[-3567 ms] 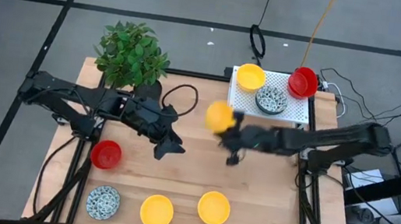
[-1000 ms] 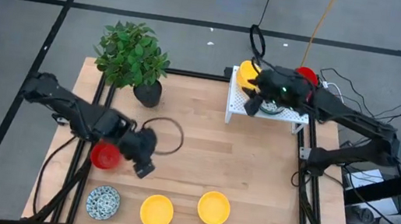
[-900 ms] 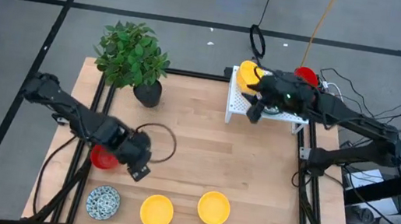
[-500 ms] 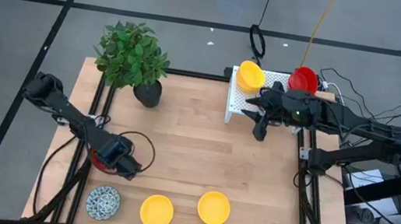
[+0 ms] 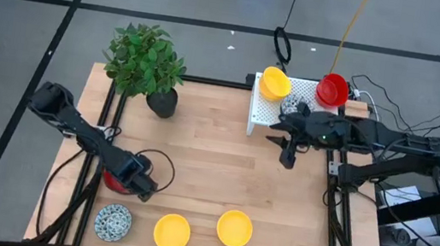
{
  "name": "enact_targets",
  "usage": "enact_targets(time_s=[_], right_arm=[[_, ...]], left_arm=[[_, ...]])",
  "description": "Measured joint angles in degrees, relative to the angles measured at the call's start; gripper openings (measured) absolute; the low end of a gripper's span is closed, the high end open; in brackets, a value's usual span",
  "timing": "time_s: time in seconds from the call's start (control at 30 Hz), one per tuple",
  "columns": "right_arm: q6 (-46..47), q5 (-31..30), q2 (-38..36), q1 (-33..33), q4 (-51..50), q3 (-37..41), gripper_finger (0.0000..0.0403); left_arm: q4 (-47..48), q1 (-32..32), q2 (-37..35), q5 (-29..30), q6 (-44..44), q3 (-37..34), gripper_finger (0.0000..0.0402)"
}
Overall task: Pick & Place Mini bowls
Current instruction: Stack the red bowl on top of the red bowls on the shelf
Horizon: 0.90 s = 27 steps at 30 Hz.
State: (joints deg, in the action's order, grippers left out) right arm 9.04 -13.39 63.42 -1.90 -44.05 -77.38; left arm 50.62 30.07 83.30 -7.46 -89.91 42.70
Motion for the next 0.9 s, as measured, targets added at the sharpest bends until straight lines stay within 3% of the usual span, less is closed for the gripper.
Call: enact_targets(time_s=[0.07,0.2,0.5,0.63,0.9], right_arm=[[1.42,0.02,0.0,-0.84,-1.39,0.01,0.0134],[3.95,0.0,-0.11,-2.8,-3.75,0.01,0.0109],[6.76,-0.01,-1.22,-9.13,-5.08,0.04,0.0069],[6.81,-0.01,-1.29,-12.64,-4.38,0.04,0.0079],[9.48,-0.28,-1.29,-16.82,-2.95,0.04,0.0107]], left_arm=[[-2.29,-0.09,0.02,0.12,1.85,0.04,0.0013],[-6.76,-0.66,0.03,5.46,8.4,2.44,0.002],[-19.79,-7.06,1.46,19.03,40.87,12.15,0.0012],[-19.68,-12.71,8.29,19.13,50.32,19.73,0.0018],[-18.56,-20.19,28.64,15.37,69.83,41.98,0.0009]])
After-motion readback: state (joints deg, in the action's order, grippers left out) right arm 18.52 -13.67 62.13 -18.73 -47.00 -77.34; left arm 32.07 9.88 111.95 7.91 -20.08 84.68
